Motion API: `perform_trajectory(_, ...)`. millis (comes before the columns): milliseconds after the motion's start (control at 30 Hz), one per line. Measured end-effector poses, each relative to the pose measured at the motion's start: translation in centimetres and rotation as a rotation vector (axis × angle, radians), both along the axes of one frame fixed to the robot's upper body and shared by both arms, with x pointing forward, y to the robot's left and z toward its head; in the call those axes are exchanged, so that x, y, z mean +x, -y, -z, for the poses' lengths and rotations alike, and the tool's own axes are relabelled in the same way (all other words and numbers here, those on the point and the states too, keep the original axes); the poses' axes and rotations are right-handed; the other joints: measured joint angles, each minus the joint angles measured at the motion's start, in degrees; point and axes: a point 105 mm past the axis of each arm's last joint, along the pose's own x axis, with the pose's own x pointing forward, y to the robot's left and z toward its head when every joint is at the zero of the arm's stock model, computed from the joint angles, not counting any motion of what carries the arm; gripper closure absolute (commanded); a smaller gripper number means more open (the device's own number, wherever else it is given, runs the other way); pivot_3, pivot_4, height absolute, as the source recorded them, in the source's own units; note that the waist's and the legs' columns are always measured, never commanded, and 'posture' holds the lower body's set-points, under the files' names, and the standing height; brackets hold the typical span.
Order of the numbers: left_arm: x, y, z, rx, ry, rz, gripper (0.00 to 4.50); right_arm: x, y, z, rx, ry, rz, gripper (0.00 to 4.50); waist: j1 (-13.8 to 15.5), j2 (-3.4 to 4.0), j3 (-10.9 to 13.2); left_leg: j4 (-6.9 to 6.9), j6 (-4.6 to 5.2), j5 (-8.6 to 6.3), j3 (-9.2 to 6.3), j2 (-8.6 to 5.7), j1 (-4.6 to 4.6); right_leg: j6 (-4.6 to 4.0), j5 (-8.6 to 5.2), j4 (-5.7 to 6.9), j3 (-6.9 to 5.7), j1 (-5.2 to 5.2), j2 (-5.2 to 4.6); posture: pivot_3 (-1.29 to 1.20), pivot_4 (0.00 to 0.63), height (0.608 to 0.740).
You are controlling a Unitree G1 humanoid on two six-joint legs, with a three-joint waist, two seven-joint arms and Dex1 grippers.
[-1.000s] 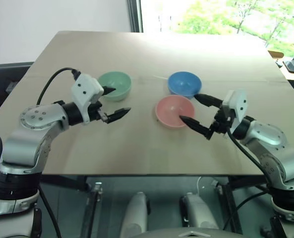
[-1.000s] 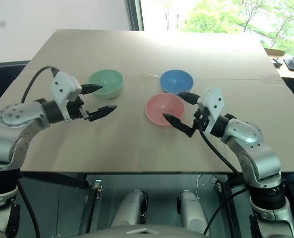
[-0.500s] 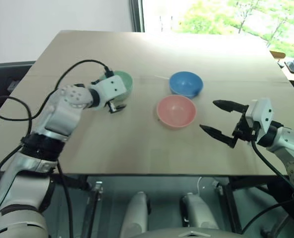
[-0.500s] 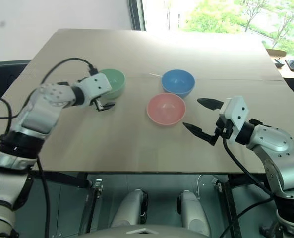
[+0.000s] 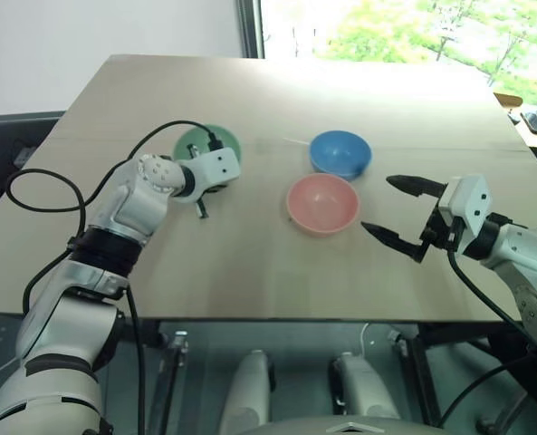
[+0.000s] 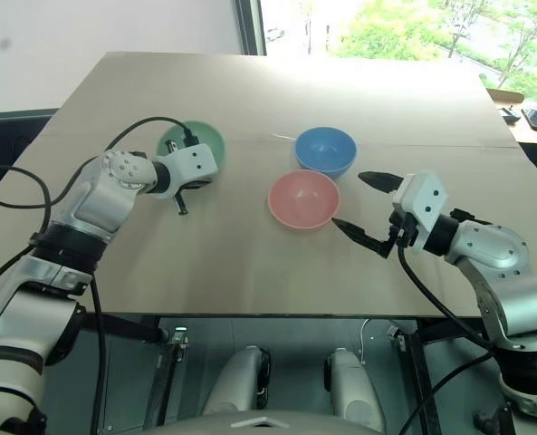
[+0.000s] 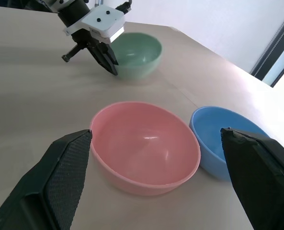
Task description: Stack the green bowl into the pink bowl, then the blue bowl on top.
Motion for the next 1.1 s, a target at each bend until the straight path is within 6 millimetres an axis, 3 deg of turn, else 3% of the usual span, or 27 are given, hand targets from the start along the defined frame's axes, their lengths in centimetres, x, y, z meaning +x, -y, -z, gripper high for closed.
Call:
perform_trajectory(167,-1.1,3.0,-2.2,-0.166,-0.012,0.167,4.44,-0.1,0.4,0.4,0.0,-0.007,0.033,0.0,0.09,-0.01,0.0,0.01,0.0,0.0,-0.01,0.01,-0.02,0.0,0.0,0.01,-0.02,0.0,0.0,0.0,0.15,0.74)
perform_trajectory(300,-3.5,7.1,-6.7,-0.3,-0.01,0.446,4.44,-0.9,1.1,0.5,-0.006,0.002,0.072,0.0,0.11,-0.02,0.01,0.05,0.0,0.0,-0.02,-0.01,-0.03,0.0,0.0,0.01,-0.02,0.02,-0.01,0.0,0.15,0.74)
perform_trajectory(400,-5.4,9.3,-8.2,-0.289,-0.022,0.638,4.44,-1.4,1.8,0.7,-0.02,0.0,0.112,0.0,0.07,0.0,0.0,0.04,0.0,0.0,-0.02,-0.01,0.03,0.0,0.0,0.02,-0.02,0.05,0.0,0.0,0.15,0.74)
perform_trajectory(567,-6.0,11.1,-6.0,-0.163,-0.091,0.8,4.44,-2.8,3.1,1.1,-0.008,-0.018,0.185,0.0,-0.14,0.01,-0.01,0.08,0.0,0.0,-0.01,-0.01,0.08,0.0,-0.01,0.16,0.03,0.04,0.04,0.0,0.15,0.74)
perform_trajectory(800,-5.4,11.2,-4.9,-0.009,-0.092,0.883,4.44,-5.7,5.1,2.3,0.012,-0.107,0.245,0.0,0.08,0.01,0.0,0.15,0.01,0.0,-0.03,-0.04,0.06,0.02,-0.01,0.09,0.01,0.12,0.0,0.0,0.15,0.74)
perform_trajectory(1033,-6.0,12.5,-4.0,0.098,-0.094,1.033,4.44,-6.6,5.9,0.9,0.108,-0.09,0.257,0.0,-0.23,0.01,0.0,0.16,0.01,0.0,-0.05,-0.03,0.09,0.02,-0.02,0.13,0.01,0.13,0.02,0.0,0.15,0.74)
perform_trajectory(1100,-6.3,12.4,-3.9,0.106,-0.119,1.055,3.8,-6.6,5.9,0.8,0.107,-0.089,0.251,0.0,-0.2,0.01,0.0,0.16,0.01,0.0,-0.06,-0.03,0.09,0.01,-0.02,0.13,0.01,0.13,0.03,0.0,0.15,0.74)
